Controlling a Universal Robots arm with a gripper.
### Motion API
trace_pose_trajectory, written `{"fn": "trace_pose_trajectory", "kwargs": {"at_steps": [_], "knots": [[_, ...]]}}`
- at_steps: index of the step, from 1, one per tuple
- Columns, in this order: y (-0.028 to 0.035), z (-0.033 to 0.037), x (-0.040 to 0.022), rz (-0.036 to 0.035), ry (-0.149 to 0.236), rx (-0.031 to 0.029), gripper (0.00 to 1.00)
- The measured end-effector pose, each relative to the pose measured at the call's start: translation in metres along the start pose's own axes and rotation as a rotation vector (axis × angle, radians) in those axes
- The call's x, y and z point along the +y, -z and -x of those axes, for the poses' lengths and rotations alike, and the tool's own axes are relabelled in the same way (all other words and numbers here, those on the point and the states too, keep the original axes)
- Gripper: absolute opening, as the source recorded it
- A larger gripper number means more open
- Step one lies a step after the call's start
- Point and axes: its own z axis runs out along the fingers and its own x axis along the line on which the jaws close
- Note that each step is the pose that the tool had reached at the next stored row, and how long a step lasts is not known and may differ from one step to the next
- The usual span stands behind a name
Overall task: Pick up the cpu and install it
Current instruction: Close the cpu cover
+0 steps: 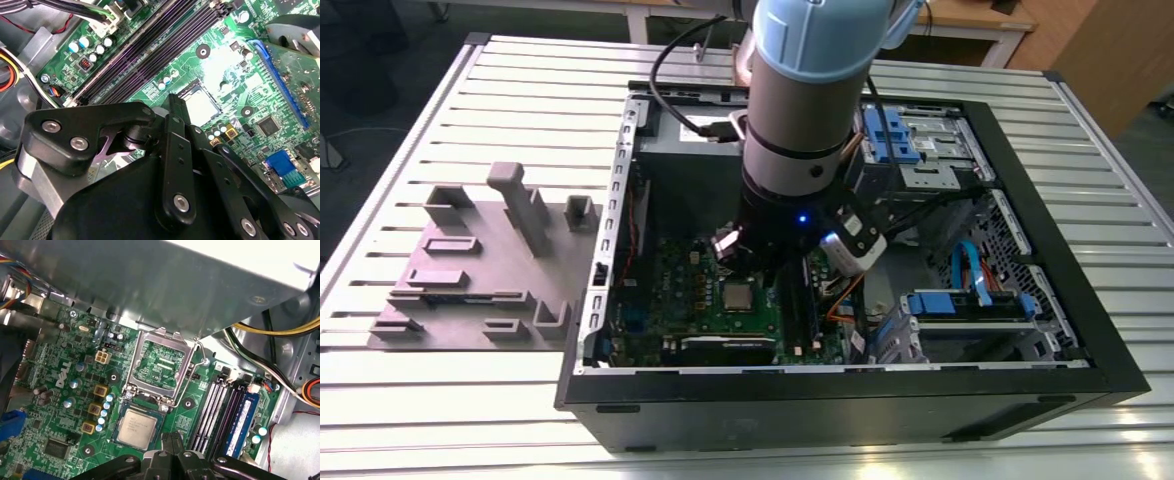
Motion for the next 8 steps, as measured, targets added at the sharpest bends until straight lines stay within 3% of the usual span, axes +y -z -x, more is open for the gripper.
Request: {"fn": "trace_pose_trajectory", "kwargs": {"at_steps": [8], "knots": [[-0.0011, 0.0056, 0.0078, 0.0010, 0.000, -0.0002, 0.10]]}}
